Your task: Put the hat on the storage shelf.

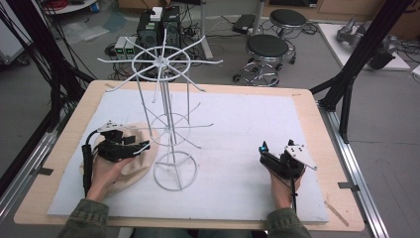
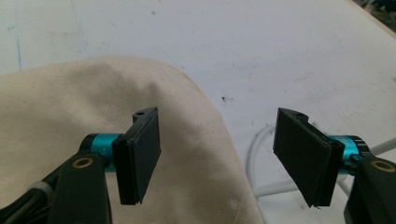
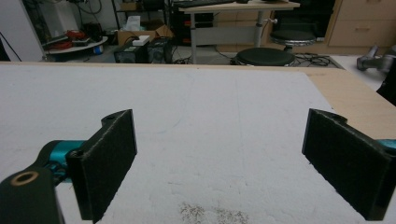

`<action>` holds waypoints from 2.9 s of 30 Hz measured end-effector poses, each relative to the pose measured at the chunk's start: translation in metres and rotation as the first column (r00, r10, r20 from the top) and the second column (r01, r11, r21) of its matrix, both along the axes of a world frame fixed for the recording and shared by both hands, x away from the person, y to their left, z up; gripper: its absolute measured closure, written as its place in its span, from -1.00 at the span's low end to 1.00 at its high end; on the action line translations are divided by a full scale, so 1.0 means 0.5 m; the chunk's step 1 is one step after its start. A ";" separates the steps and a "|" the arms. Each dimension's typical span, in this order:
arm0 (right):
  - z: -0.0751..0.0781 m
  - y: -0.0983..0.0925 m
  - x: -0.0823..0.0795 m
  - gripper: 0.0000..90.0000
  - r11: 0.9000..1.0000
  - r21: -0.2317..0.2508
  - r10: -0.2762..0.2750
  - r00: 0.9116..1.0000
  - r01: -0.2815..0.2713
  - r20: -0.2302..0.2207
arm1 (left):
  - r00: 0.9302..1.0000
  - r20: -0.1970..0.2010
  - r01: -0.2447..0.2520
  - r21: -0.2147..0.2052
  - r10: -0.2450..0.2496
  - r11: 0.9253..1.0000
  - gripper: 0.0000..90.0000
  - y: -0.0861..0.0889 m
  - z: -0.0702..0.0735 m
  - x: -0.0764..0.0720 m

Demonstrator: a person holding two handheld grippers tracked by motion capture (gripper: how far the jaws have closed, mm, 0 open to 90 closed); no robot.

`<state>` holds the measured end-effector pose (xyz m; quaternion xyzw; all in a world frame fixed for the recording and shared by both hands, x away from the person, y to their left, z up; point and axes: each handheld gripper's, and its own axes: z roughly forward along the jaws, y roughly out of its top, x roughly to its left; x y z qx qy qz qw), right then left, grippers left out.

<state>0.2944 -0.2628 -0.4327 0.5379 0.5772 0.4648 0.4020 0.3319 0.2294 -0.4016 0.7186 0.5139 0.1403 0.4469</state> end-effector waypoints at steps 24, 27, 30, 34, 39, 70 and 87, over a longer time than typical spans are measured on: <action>0.000 0.000 0.000 -0.80 1.000 -0.001 0.001 1.000 -0.001 0.000 | 0.993 -0.117 0.010 0.057 -0.003 0.998 -0.20 -0.029 -0.043 0.020; -0.001 0.001 0.001 -0.80 1.000 -0.004 0.001 1.000 -0.001 0.001 | 0.991 -0.130 -0.003 0.069 0.012 0.998 -0.14 -0.032 -0.049 0.025; 0.000 0.001 0.001 -0.80 1.000 -0.006 0.002 1.000 -0.002 0.002 | 0.991 -0.133 -0.018 0.075 0.028 0.997 -0.10 -0.036 -0.052 0.027; 0.000 0.001 0.000 -0.80 1.000 -0.004 0.001 1.000 -0.001 0.003 | 0.990 -0.139 -0.024 0.080 0.035 0.996 -0.04 -0.037 -0.056 0.030; 0.000 0.002 0.001 -0.80 1.000 -0.003 -0.001 1.000 0.001 0.002 | 0.989 -0.137 -0.034 0.102 0.048 0.994 0.04 -0.039 -0.061 0.031; 0.000 0.002 0.001 -0.80 1.000 -0.009 0.005 1.000 -0.005 -0.001 | 0.997 -0.069 0.041 -0.033 -0.043 0.999 0.79 -0.007 -0.051 0.015; 0.000 0.003 0.002 -0.80 1.000 -0.010 0.011 1.000 -0.011 0.000 | 0.998 0.050 0.049 -0.124 -0.043 0.991 0.78 0.037 -0.009 -0.013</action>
